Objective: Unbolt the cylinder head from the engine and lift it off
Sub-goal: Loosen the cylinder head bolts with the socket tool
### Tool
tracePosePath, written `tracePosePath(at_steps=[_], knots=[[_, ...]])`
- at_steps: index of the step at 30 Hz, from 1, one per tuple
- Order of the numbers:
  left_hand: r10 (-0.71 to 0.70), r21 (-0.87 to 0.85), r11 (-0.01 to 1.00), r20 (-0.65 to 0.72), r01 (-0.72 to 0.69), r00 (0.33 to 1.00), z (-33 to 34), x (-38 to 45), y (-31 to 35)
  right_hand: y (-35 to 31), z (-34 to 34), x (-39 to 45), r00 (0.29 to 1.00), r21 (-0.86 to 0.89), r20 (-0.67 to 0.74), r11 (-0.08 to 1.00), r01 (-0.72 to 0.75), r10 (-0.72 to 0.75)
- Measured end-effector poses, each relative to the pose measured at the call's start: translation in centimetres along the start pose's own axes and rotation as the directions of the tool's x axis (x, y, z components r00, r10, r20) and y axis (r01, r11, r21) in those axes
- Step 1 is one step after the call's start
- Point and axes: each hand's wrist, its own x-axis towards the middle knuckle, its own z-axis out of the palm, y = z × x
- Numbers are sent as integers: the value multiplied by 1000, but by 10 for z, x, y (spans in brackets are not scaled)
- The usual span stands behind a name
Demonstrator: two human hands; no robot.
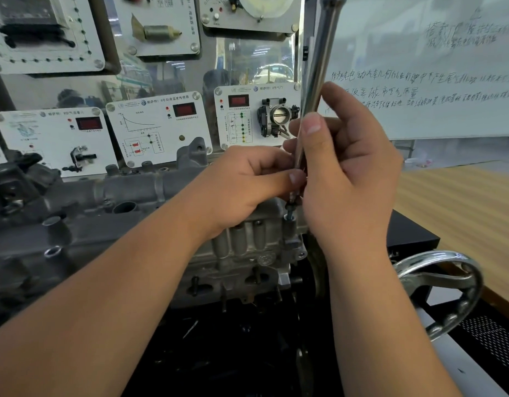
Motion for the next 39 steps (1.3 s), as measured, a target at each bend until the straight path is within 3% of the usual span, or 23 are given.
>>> tracePosePath(at_steps=[6, 10, 17, 24, 28, 32, 39], knots=[[46, 130, 991, -82, -35, 996, -1, 1, -1, -3, 2, 1, 995, -3, 98, 1000, 0, 1], [66, 163, 985, -78, -52, 995, 0, 2, -1, -2, 1, 0, 999, -24, 38, 1000, 6, -5], [-6, -62, 998, 11, 7, 1000, 1, 0, -2, 0, -4, 2, 999, -63, 32, 997, 42, -40], [15, 89, 996, -44, -11, 999, 2, 1, 3, -4, 1, -1, 996, -36, 91, 999, 0, 3], [-4, 155, 988, -48, 11, 999, 2, 1, 4, -4, 1, -2, 999, -87, 25, 996, 32, -30], [-31, 59, 998, -21, 33, 999, 3, -2, 5, -3, -1, -1, 997, -160, 15, 984, 79, -77], [-38, -26, 999, 19, 39, 999, 3, 0, 5, -2, 0, 0, 1000, -34, 27, 999, 5, -4]])
